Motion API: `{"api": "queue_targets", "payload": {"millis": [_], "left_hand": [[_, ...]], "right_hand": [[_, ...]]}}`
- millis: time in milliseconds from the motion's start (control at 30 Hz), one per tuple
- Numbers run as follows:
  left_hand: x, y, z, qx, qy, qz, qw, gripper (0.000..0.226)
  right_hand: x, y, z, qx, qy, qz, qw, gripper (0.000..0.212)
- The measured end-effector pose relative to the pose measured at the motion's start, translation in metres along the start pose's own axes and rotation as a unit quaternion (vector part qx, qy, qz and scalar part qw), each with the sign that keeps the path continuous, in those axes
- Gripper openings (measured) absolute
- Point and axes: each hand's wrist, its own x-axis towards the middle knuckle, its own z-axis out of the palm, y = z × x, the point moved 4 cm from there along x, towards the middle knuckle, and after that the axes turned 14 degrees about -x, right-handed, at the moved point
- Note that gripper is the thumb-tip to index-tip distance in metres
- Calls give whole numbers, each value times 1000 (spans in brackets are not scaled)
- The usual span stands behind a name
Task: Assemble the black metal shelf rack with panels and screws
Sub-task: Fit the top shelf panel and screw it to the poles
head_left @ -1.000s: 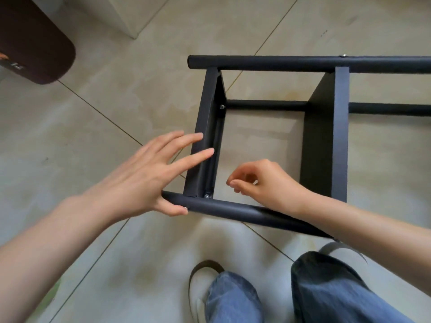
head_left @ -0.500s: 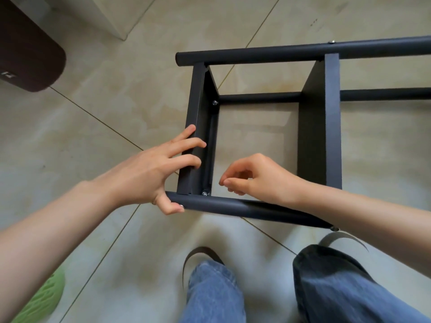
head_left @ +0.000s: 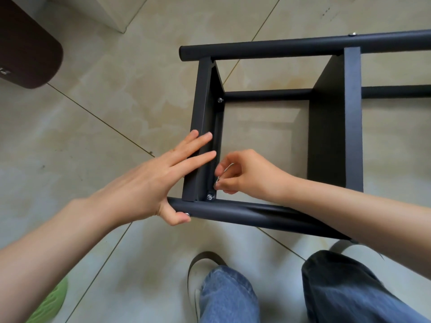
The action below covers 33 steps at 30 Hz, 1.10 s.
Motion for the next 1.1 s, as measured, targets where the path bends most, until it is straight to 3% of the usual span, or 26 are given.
{"api": "queue_targets", "payload": {"millis": [100, 267, 567, 1100], "left_hand": [[-5, -2, -2, 44, 35, -8, 998, 123], [-8, -5, -4, 84, 54, -66, 993, 120], [-2, -3, 3, -10, -34, -84, 996, 109], [0, -10, 6, -67, -3, -104, 992, 98]], "right_hand": [[2, -1, 1, 20, -13, -2, 1000, 17], [11, -7, 5, 107, -50, 9, 993, 18], [11, -10, 20, 136, -137, 42, 980, 10], [15, -5, 37, 239, -252, 64, 936, 38]]}}
